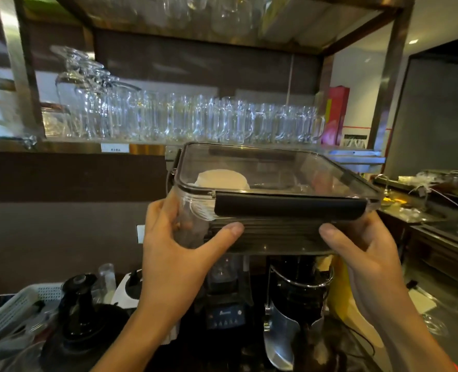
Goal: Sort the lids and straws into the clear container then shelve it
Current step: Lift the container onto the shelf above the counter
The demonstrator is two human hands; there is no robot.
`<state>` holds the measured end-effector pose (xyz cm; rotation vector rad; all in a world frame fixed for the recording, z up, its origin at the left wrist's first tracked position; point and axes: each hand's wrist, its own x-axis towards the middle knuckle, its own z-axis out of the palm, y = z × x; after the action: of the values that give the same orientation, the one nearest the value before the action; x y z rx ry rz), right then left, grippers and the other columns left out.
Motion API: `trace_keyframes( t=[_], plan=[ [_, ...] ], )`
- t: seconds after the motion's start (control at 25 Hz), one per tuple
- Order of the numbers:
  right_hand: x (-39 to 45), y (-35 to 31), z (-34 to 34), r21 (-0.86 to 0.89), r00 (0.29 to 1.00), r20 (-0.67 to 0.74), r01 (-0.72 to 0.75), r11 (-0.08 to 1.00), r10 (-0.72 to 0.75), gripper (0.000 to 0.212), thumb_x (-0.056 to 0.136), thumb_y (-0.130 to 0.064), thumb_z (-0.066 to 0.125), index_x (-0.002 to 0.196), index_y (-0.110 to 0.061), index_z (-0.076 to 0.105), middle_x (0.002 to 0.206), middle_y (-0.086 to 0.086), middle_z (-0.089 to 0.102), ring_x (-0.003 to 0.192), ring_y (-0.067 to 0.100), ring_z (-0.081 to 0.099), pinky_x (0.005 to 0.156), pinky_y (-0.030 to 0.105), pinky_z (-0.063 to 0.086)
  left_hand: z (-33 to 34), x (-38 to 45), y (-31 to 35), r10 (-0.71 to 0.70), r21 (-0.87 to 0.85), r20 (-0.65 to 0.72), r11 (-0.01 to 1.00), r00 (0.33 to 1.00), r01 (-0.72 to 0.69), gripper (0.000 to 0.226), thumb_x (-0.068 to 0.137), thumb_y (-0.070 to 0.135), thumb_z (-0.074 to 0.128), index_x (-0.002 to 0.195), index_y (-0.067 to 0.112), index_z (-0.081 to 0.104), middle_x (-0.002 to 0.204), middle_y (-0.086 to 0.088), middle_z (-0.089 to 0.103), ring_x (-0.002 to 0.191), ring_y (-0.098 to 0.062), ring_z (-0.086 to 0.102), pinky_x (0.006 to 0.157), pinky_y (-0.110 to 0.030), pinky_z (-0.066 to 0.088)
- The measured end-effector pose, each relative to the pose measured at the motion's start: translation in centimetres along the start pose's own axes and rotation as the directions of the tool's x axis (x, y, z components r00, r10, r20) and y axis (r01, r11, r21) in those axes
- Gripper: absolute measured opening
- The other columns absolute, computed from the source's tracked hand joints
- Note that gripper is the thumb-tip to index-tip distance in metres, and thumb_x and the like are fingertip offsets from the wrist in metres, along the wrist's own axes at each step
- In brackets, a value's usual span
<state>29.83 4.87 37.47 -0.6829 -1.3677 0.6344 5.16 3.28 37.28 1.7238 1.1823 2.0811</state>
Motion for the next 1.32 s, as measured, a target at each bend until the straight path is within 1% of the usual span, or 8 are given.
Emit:
trace_keyframes(
  t=[0.12, 0.28, 0.44, 0.6, 0.8, 1.0, 1.16, 1.32],
  plan=[
    [1.7, -1.6, -1.3, -0.043, 0.999, -0.028, 0.038, 0.998, -0.039, 0.053, 0.075, -0.040, 0.079, 0.123, -0.026, 0.062, 0.114, -0.006, 0.075, 0.112, 0.010, 0.070, 0.094, 0.037, 0.052, 1.6, 1.5, 1.3, 0.026, -0.028, 0.018, 0.999, 0.999, -0.026, 0.039, 0.060, 0.066, 0.080, 0.093, 0.057, 0.062, 0.106, 0.010, 0.058, 0.095, 0.003, 0.062, 0.079, -0.007, 0.048],
    [4.6, -2.3, -2.8, -0.128, 0.992, -0.101, 0.061, 0.990, -0.075, 0.075, 0.068, -0.061, 0.084, 0.131, -0.029, 0.058, 0.117, -0.007, 0.073, 0.113, 0.006, 0.067, 0.095, 0.036, 0.053, 4.2, 3.5, 2.5, 0.024, -0.031, 0.052, 0.999, 0.998, -0.023, 0.040, 0.064, 0.067, 0.076, 0.095, 0.045, 0.064, 0.110, 0.007, 0.059, 0.100, -0.002, 0.062, 0.090, -0.023, 0.054],
    [7.6, -2.1, -4.8, -0.152, 0.989, -0.118, 0.075, 0.986, -0.093, 0.084, 0.069, -0.065, 0.083, 0.139, -0.029, 0.052, 0.127, -0.006, 0.069, 0.120, 0.010, 0.064, 0.102, 0.040, 0.051, 6.9, 5.9, 2.9, 0.060, -0.055, 0.078, 0.997, 0.995, -0.056, 0.042, 0.070, 0.069, 0.078, 0.103, 0.046, 0.066, 0.112, 0.008, 0.070, 0.110, -0.014, 0.066, 0.094, -0.038, 0.057],
    [12.0, -1.8, -6.7, -0.176, 0.985, -0.114, 0.106, 0.979, -0.127, 0.075, 0.077, -0.060, 0.075, 0.141, -0.028, 0.052, 0.130, -0.007, 0.066, 0.120, 0.008, 0.062, 0.098, 0.034, 0.051, 10.3, 9.0, 3.9, 0.067, -0.077, 0.109, 0.995, 0.992, -0.059, 0.034, 0.076, 0.053, 0.081, 0.104, 0.042, 0.064, 0.105, 0.012, 0.074, 0.099, 0.001, 0.070, 0.085, -0.019, 0.057],
    [19.4, -0.9, -9.5, -0.196, 0.983, -0.099, 0.136, 0.971, -0.158, 0.042, 0.093, -0.045, 0.070, 0.129, -0.025, 0.060, 0.120, -0.004, 0.071, 0.113, 0.012, 0.068, 0.100, 0.041, 0.055, 15.0, 15.4, 2.4, 0.083, -0.037, 0.177, 0.996, 0.981, -0.078, 0.066, 0.080, 0.055, 0.078, 0.135, 0.023, 0.063, 0.120, 0.011, 0.073, 0.109, 0.000, 0.066, 0.096, -0.021, 0.053],
    [26.0, 0.0, -11.9, -0.184, 0.997, 0.044, 0.076, 0.980, -0.069, 0.033, 0.103, -0.036, 0.059, 0.130, -0.018, 0.063, 0.125, 0.002, 0.070, 0.116, 0.017, 0.067, 0.101, 0.039, 0.051, 19.3, 20.5, -0.1, 0.075, 0.022, 0.171, 0.997, 0.982, -0.080, 0.085, 0.079, 0.068, 0.073, 0.145, 0.017, 0.055, 0.132, 0.006, 0.066, 0.119, -0.010, 0.063, 0.102, -0.029, 0.052],
    [28.4, 1.8, -12.9, -0.263, 0.996, 0.091, 0.034, 0.964, -0.010, 0.032, 0.104, -0.038, 0.055, 0.128, -0.019, 0.064, 0.123, 0.003, 0.069, 0.114, 0.017, 0.065, 0.089, 0.030, 0.051, 20.9, 22.5, -1.9, 0.053, 0.055, 0.175, 0.996, 0.983, -0.064, 0.095, 0.074, 0.074, 0.073, 0.145, 0.013, 0.055, 0.129, 0.005, 0.066, 0.116, -0.010, 0.063, 0.097, -0.026, 0.053],
    [29.4, 3.8, -13.6, -0.301, 0.997, 0.080, 0.020, 0.953, 0.004, 0.028, 0.102, -0.041, 0.058, 0.125, -0.027, 0.065, 0.123, -0.005, 0.069, 0.113, 0.009, 0.063, 0.089, 0.029, 0.051, 22.3, 22.2, -3.8, 0.040, 0.124, 0.190, 0.990, 0.981, -0.065, 0.084, 0.084, 0.057, 0.075, 0.147, 0.007, 0.052, 0.135, 0.002, 0.062, 0.118, -0.011, 0.058, 0.079, -0.008, 0.043]
  ],
)
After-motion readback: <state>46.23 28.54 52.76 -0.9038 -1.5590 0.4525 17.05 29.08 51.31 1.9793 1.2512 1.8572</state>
